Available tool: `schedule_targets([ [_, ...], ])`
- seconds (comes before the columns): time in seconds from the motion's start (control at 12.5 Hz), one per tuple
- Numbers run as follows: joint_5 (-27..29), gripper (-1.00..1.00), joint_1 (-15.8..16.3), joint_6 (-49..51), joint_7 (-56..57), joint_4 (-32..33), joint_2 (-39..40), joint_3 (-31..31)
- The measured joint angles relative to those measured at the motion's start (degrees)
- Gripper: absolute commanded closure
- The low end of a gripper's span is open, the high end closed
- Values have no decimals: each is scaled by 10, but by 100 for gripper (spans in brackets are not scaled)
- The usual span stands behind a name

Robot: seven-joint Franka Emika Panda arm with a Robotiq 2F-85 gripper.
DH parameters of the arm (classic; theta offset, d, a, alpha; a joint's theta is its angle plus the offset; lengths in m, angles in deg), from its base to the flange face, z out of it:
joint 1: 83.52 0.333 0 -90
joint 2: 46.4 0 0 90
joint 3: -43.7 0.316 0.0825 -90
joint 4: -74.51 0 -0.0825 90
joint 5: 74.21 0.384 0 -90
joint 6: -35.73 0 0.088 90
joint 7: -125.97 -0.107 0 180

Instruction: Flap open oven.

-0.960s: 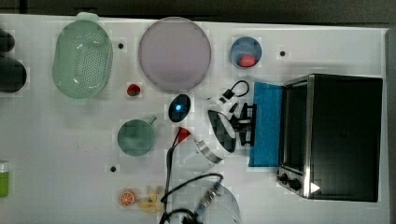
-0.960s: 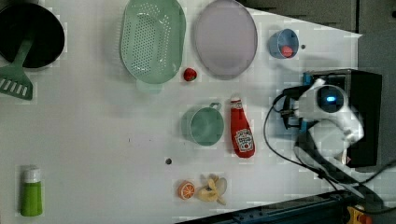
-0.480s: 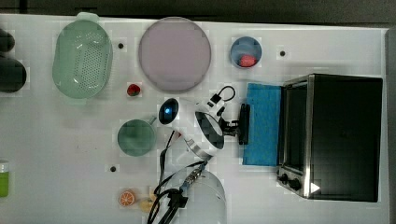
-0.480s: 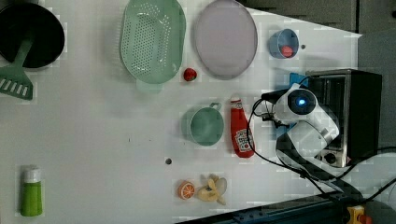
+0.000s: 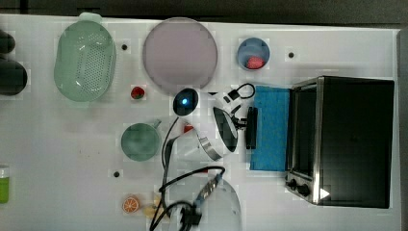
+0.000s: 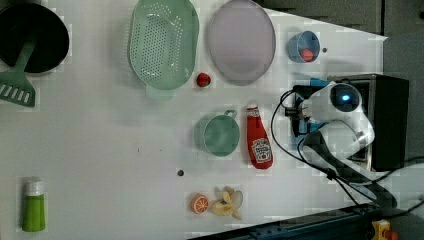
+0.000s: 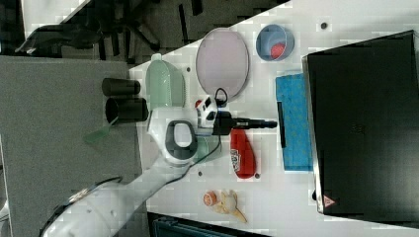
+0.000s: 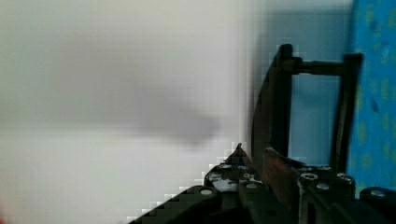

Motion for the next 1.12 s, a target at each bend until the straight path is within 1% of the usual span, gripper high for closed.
schedule_targets([
  [0.16,98,65,1,36,-7,0,-66,7],
  [0.32,209,65,5,95,-9,-20,-151,4],
  [0.48,297,65,8,172,-11,-75,-227,0],
  [0.56,319,65,7,216,-11,-112,-259,-2],
  [0.72,323,65,5,329,-21,-185,-317,-6],
  [0.88,321,65,4,426,-30,-241,-361,-7],
  [0.96,316,65,4,453,-40,-267,-369,-10],
  [1.12,313,65,-1,470,-84,-295,-373,-11],
])
